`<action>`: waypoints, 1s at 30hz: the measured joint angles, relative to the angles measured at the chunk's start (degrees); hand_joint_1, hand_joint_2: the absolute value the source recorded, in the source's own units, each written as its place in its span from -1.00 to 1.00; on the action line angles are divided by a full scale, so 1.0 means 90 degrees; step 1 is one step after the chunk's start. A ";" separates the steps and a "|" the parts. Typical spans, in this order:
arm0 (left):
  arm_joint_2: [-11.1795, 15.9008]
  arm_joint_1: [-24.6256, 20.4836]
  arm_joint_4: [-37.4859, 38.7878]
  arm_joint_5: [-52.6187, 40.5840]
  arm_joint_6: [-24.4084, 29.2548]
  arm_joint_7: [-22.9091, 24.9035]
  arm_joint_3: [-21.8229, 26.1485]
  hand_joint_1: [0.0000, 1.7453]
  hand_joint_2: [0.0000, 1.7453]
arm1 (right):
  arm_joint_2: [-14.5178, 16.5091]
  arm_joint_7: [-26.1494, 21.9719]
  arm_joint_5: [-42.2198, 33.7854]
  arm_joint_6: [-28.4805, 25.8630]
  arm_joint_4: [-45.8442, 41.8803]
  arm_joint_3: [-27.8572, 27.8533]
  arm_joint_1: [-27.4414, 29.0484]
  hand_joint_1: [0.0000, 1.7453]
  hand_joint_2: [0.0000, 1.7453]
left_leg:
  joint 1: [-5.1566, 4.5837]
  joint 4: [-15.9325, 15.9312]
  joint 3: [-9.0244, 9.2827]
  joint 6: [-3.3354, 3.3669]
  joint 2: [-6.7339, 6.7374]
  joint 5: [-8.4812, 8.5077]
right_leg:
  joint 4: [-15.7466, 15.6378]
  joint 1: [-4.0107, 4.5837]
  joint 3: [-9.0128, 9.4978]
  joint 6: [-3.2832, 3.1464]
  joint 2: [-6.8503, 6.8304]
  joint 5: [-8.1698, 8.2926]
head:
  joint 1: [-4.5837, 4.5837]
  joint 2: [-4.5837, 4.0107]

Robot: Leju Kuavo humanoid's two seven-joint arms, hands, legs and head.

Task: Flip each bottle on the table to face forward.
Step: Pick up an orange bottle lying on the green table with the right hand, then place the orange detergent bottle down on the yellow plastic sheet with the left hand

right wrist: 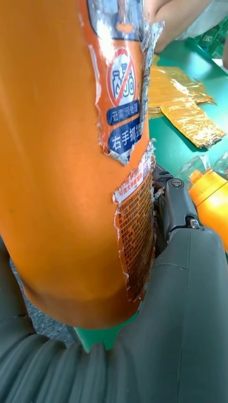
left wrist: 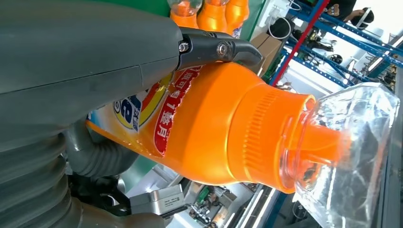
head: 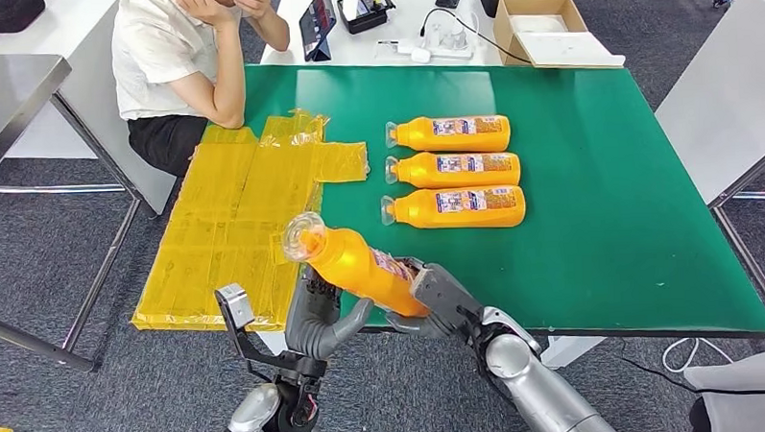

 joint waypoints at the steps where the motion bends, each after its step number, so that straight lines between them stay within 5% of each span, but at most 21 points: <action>1: 0.0006 0.0000 0.0002 -0.0044 -0.0002 0.0007 0.0000 -1.00 1.00 | 0.0008 0.0003 -0.0003 -0.0011 0.0015 0.0011 -0.0011 1.00 1.00 | 0.0000 0.0000 0.0000 0.0000 0.0000 0.0000 | 0.0000 0.0000 0.0000 0.0000 0.0000 0.0000 | 0.0000 0.0000; 24: 0.0025 -0.0134 0.0525 -0.0060 0.0444 0.0353 0.0005 -0.95 1.00 | 0.0404 -0.0398 -0.0131 -0.0226 0.0036 0.0242 0.0177 1.00 1.00 | 0.0000 0.0000 -0.0003 0.0000 0.0001 0.0000 | 0.0000 0.0000 -0.0005 0.0000 0.0000 0.0000 | 0.0001 0.0000; 28: 0.0025 -0.0134 0.0525 0.0134 0.0188 0.0353 0.0010 0.93 1.00 | 0.0456 -0.0505 -0.0127 -0.0158 -0.0188 0.0377 0.0301 1.00 1.00 | 0.0001 0.0000 -0.0003 0.0000 0.0001 0.0000 | 0.0000 0.0000 -0.0007 0.0000 0.0000 -0.0001 | 0.0001 0.0000; 30: 0.0025 -0.0134 0.0523 0.0200 0.0061 0.0317 0.0023 1.00 1.00 | 0.0456 -0.0551 -0.0153 -0.0118 -0.0245 0.0426 0.0321 1.00 1.00 | 0.0001 0.0000 -0.0003 0.0000 0.0002 0.0000 | 0.0000 0.0000 -0.0007 0.0000 0.0001 -0.0001 | 0.0001 0.0000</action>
